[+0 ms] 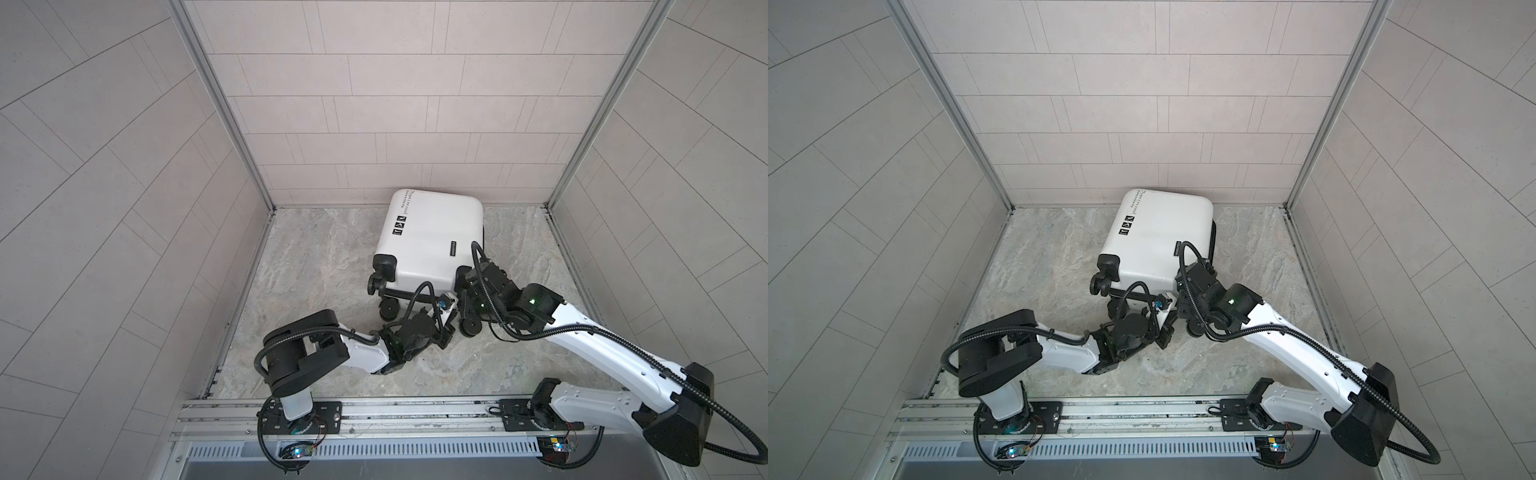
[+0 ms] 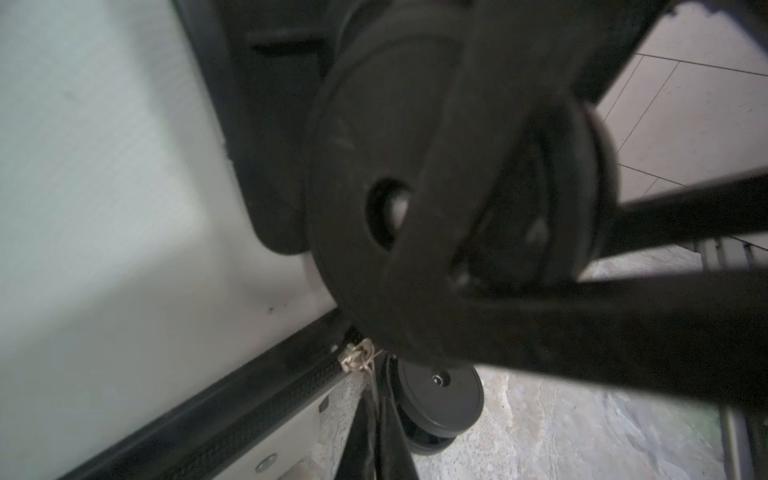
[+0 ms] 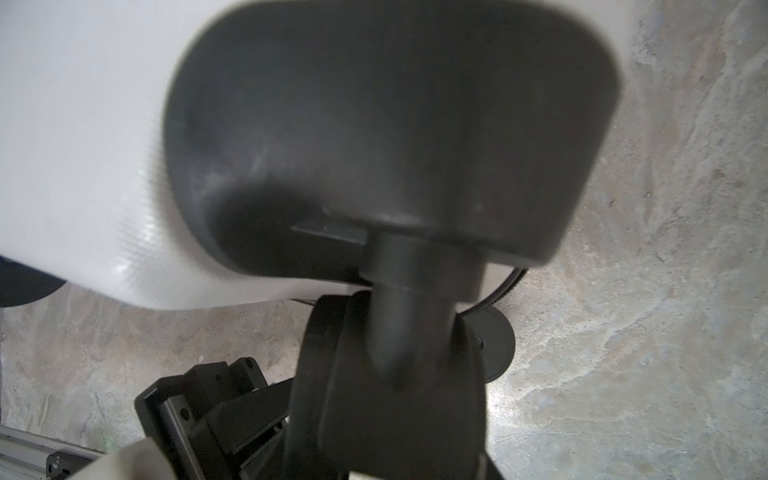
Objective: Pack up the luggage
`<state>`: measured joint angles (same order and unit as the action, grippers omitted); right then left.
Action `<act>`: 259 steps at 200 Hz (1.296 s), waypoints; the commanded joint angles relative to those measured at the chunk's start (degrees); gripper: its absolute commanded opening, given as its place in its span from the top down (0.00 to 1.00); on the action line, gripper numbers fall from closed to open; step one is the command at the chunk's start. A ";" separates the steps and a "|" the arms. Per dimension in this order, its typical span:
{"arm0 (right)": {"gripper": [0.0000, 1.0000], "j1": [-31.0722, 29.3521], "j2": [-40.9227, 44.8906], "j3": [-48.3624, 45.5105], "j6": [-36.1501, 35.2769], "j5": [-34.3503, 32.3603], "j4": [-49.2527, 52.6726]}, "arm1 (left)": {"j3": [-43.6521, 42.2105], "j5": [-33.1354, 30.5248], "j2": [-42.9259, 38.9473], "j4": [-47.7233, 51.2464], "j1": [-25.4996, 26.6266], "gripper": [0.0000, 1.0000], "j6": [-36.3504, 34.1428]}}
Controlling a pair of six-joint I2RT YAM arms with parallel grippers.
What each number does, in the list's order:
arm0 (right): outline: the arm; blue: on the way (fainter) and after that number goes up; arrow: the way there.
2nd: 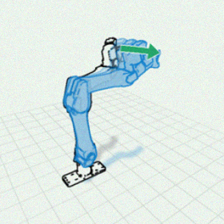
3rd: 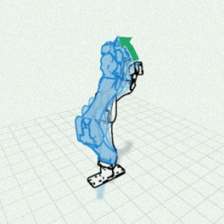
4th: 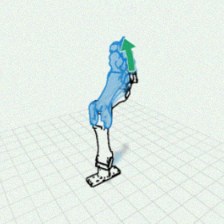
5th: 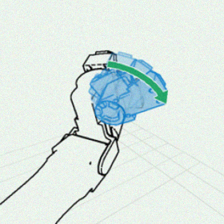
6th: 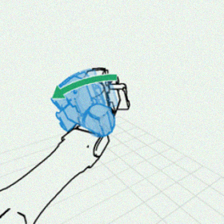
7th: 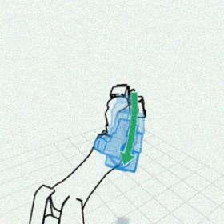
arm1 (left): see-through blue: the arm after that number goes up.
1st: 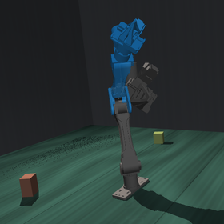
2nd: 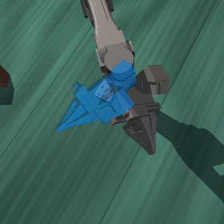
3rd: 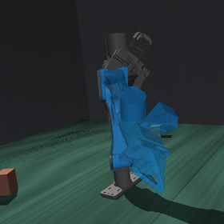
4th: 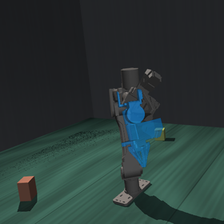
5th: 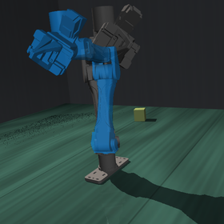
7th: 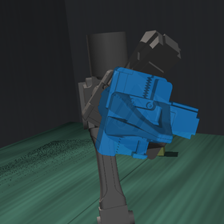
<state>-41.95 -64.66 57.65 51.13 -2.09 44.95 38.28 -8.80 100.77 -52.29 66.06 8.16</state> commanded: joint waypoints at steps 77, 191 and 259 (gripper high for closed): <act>1.00 1.32 3.83 -5.77 -4.31 6.84 -12.39 | 7.55 2.99 5.36 -13.33 6.84 1.00 3.54; 1.00 1.60 3.63 -6.60 -2.73 9.95 -15.24 | 17.00 7.65 9.88 -13.98 10.39 1.00 4.26; 0.90 3.61 5.36 -5.53 -4.94 7.37 -9.26 | 7.82 -2.57 4.55 -11.89 10.45 0.47 4.00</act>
<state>-37.95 -58.70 51.29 49.65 -2.46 40.40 47.77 -17.63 110.76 -56.62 71.31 16.49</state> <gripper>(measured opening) 0.425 0.419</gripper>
